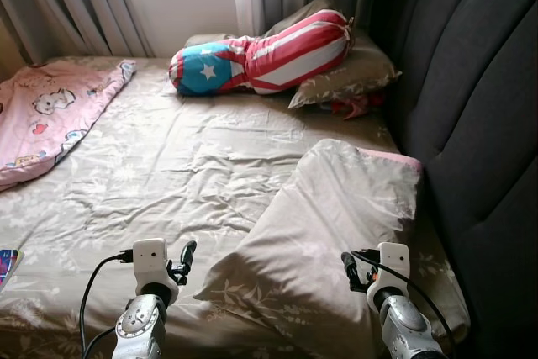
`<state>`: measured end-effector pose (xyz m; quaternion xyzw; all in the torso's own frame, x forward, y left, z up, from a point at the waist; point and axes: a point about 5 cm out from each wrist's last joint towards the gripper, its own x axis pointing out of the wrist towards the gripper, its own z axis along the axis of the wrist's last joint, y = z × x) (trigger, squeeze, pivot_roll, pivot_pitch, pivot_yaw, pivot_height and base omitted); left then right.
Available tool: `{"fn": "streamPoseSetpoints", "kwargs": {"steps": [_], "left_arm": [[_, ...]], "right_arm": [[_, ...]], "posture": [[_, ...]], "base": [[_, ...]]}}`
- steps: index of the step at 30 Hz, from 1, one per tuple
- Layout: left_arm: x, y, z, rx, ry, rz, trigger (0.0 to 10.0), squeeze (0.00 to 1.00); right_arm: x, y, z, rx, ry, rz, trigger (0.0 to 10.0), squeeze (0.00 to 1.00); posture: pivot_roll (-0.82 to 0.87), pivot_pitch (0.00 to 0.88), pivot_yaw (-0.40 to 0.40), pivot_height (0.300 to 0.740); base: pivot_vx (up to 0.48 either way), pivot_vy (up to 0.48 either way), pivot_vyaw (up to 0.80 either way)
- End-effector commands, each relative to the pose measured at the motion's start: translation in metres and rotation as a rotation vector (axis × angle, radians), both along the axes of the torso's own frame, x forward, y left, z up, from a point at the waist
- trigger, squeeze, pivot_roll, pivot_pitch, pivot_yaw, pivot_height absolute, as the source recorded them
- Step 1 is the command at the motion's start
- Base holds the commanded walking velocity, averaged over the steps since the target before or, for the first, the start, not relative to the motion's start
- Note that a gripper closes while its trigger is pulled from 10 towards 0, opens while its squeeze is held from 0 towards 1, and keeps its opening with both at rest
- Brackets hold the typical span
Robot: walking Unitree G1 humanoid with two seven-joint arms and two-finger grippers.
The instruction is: Clean up the room
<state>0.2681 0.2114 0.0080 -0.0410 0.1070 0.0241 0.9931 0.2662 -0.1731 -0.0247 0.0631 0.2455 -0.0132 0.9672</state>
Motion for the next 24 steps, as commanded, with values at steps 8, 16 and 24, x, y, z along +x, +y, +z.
{"fn": "streamPoseSetpoints", "kwargs": {"steps": [8,16,24], "left_arm": [[-0.0037,0.0013,-0.0009,0.017,0.001,-0.005,10.0,0.0],[-0.0041,-0.0007,-0.0015,0.023,0.005,-0.008,10.0,0.0],[-0.0109,0.0091,0.0031,0.057,-0.02,-0.012,10.0,0.0]], "right_arm": [[-0.0081,0.0031,-0.0074,0.014,0.036,0.008,10.0,0.0],[-0.0103,0.0004,-0.0096,0.056,0.053,-0.034,10.0,0.0],[-0.0084,-0.0058,-0.0114,0.083,0.123,-0.135,10.0,1.0]], "posture": [[0.02,0.0,-0.023,0.666],[0.04,0.0,-0.03,0.666],[0.09,0.024,-0.019,0.666]], "base": [[0.326,0.0,0.0],[0.0,0.0,0.0],[0.0,0.0,0.0]]}}
